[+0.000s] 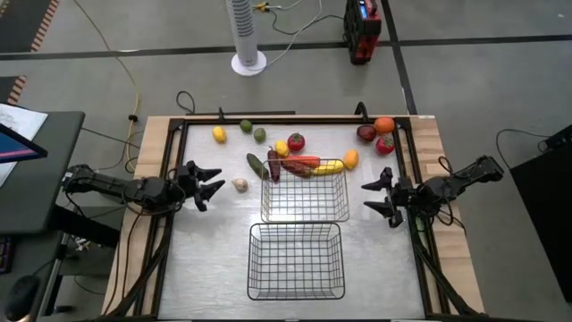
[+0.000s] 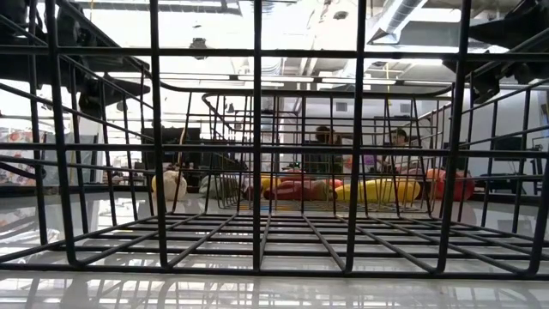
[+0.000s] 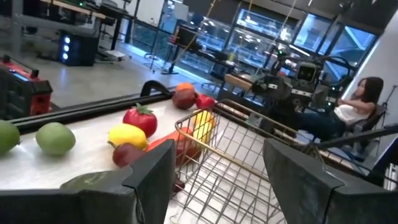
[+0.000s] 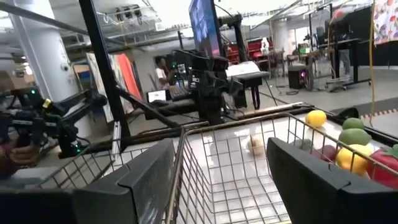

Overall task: Sort produce into baskets
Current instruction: Put the garlic into the top wire basket

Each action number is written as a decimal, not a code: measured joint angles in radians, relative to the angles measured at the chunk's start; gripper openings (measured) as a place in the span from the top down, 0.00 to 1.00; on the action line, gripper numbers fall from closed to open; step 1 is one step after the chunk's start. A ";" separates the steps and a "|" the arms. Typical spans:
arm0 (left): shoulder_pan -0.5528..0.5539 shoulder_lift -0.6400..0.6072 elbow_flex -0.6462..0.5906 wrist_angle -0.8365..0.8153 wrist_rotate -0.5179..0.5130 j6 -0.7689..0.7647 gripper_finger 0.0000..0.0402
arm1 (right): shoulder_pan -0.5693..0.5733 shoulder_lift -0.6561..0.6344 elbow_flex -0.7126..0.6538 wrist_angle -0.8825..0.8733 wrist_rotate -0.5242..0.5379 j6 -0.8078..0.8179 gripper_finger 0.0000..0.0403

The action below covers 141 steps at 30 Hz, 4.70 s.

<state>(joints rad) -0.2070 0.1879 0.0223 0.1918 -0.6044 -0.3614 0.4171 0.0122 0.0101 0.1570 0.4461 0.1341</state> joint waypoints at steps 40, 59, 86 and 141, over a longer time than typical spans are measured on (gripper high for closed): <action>0.257 0.430 0.159 -0.218 0.381 0.035 0.43 | -0.252 0.454 0.243 0.118 -0.050 0.032 0.29; 0.407 0.840 0.390 -0.261 0.381 0.275 0.43 | -0.371 0.665 0.470 0.162 -0.233 -0.237 0.29; 0.408 0.914 0.452 -0.388 0.409 0.283 0.36 | -0.438 0.893 0.539 0.215 -0.321 -0.192 0.29; 0.427 0.927 0.248 0.036 0.453 0.428 0.26 | -0.431 0.891 0.539 0.297 -0.399 -0.214 0.29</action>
<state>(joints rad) 0.2199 1.1146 0.2702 0.2282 -0.1512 0.0669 -0.0136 0.9028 0.5495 0.4538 0.0475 -0.0801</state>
